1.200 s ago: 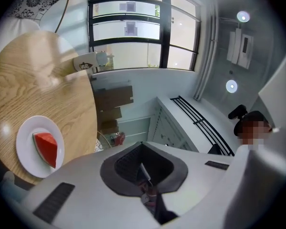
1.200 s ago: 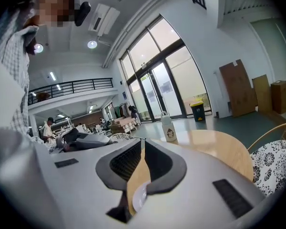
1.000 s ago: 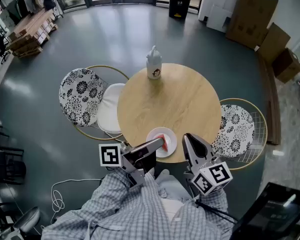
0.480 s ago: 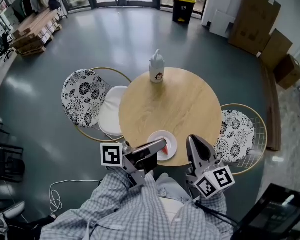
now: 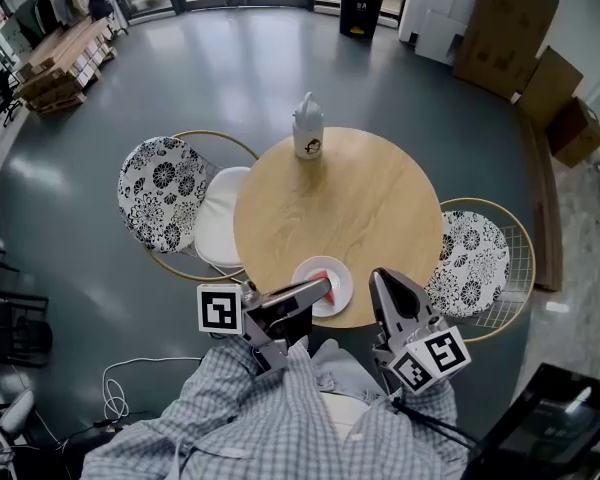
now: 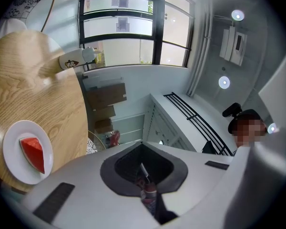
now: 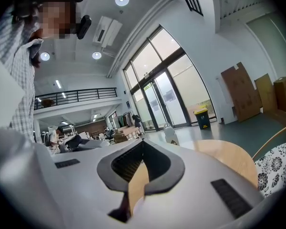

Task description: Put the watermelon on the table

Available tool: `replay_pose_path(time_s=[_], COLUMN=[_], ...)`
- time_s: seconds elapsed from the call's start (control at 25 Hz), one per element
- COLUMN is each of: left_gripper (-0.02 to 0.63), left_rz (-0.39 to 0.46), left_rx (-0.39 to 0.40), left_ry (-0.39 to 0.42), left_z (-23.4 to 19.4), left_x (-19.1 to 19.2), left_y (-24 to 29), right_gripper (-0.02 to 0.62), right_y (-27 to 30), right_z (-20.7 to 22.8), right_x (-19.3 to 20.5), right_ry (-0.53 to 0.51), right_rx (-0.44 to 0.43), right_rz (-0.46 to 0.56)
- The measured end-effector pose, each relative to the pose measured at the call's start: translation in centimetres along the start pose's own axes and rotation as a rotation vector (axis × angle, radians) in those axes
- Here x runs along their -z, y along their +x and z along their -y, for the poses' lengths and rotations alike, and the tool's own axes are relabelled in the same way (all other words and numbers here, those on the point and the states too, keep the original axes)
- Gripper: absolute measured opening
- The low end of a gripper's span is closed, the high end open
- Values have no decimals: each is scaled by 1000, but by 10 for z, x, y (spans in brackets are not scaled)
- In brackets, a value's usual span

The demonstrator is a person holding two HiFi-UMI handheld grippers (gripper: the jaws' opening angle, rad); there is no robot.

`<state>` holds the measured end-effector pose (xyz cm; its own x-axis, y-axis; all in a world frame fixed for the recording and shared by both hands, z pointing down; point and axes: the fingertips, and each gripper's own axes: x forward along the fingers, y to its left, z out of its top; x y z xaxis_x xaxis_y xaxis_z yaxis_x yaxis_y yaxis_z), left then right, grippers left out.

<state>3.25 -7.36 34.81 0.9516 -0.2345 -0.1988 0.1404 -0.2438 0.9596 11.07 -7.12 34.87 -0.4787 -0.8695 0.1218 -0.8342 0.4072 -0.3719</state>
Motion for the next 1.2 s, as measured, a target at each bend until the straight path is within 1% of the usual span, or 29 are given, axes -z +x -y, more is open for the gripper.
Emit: replay_pose_path(time_s=[0.24,0.56,0.76,1.2], left_gripper=[6,6,6,8], left_rz=[9,10,23,13], left_rx=[3,7,13,4], left_ry=[-2,-4,-20,-16], left_z=[-2,-2,-2,-4], left_x=[-5,-7,-9,-8], left_y=[-1,-1,-2,-4], right_gripper=[9,8,8,8], right_y=[0,4,5,4], right_z=[4,-1,-2,-3], right_x=[1,-1,1,6], right_ry=[0,-13,-11,-17], right_rx=[10,0,-3,3], right_rz=[-4,-11,-20,-27])
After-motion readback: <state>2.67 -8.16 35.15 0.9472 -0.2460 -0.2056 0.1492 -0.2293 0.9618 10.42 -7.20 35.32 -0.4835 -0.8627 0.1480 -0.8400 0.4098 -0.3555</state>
